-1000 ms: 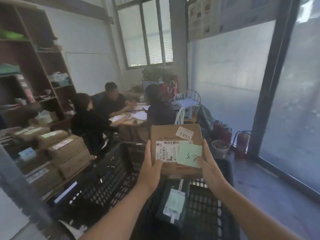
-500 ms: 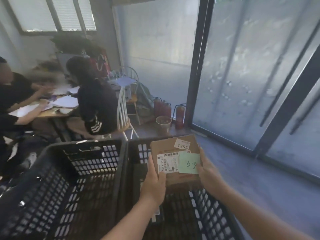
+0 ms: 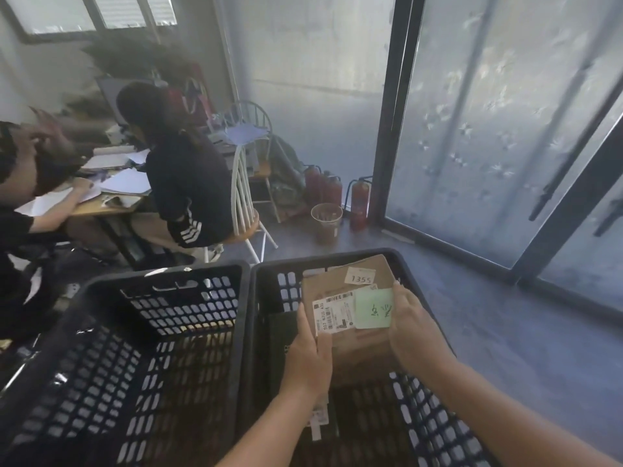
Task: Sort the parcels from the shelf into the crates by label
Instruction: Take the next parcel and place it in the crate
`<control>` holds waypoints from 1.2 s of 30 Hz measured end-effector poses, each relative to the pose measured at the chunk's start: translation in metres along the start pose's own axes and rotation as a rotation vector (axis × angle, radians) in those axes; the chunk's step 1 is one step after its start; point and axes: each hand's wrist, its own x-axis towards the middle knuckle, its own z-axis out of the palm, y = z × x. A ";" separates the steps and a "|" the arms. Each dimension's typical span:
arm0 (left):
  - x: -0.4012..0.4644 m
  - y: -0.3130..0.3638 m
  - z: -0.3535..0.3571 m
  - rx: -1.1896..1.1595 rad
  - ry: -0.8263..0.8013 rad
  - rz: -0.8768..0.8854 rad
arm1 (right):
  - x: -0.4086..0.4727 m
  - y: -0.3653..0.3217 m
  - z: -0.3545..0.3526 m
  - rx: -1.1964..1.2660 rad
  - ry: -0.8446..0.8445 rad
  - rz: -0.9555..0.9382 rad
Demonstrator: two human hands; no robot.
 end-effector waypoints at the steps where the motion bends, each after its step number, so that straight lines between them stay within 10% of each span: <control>1: 0.001 -0.003 0.001 -0.010 -0.004 -0.014 | 0.000 -0.001 0.003 -0.015 -0.004 -0.007; 13: 0.014 -0.012 0.018 0.356 0.104 0.044 | -0.005 0.022 0.018 -0.161 -0.029 -0.026; 20: 0.026 -0.017 0.024 0.710 0.099 0.242 | 0.007 0.016 0.010 -0.500 -0.035 -0.351; 36: 0.057 -0.064 0.059 0.857 -0.077 0.261 | 0.021 0.029 0.057 -0.653 -0.339 -0.156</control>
